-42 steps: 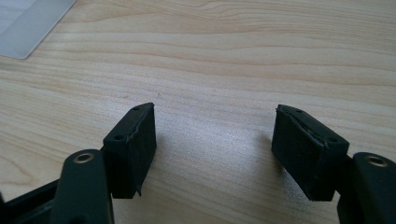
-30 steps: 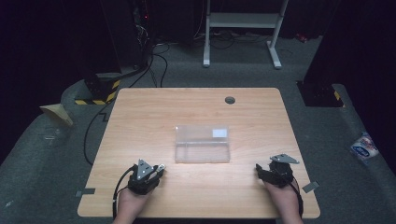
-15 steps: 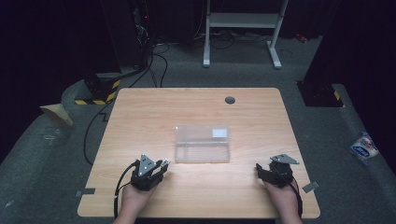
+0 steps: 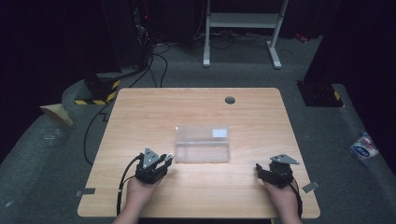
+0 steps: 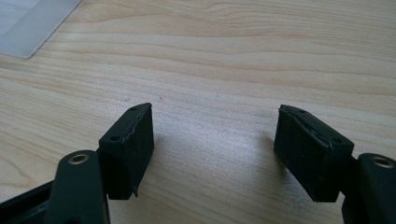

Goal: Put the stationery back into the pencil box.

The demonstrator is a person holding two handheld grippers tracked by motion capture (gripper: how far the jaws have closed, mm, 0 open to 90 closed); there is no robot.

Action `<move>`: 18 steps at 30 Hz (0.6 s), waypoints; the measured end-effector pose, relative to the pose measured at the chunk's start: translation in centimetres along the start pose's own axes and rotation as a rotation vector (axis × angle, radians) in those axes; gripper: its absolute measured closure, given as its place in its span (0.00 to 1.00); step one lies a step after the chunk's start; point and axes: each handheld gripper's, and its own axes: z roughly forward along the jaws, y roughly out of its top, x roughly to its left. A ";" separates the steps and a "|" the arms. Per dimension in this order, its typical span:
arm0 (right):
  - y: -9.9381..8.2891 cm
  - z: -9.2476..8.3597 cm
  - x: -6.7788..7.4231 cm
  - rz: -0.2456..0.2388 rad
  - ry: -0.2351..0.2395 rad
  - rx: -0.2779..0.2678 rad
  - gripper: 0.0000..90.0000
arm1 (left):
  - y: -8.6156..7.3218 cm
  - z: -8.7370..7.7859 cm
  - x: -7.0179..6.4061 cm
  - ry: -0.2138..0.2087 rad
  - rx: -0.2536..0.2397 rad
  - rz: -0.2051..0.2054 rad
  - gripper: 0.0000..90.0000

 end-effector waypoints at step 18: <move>0.0 0.0 0.0 0.001 -0.003 -0.002 0.32 | 1.0 2.0 -0.3 0.014 0.000 -0.018 0.76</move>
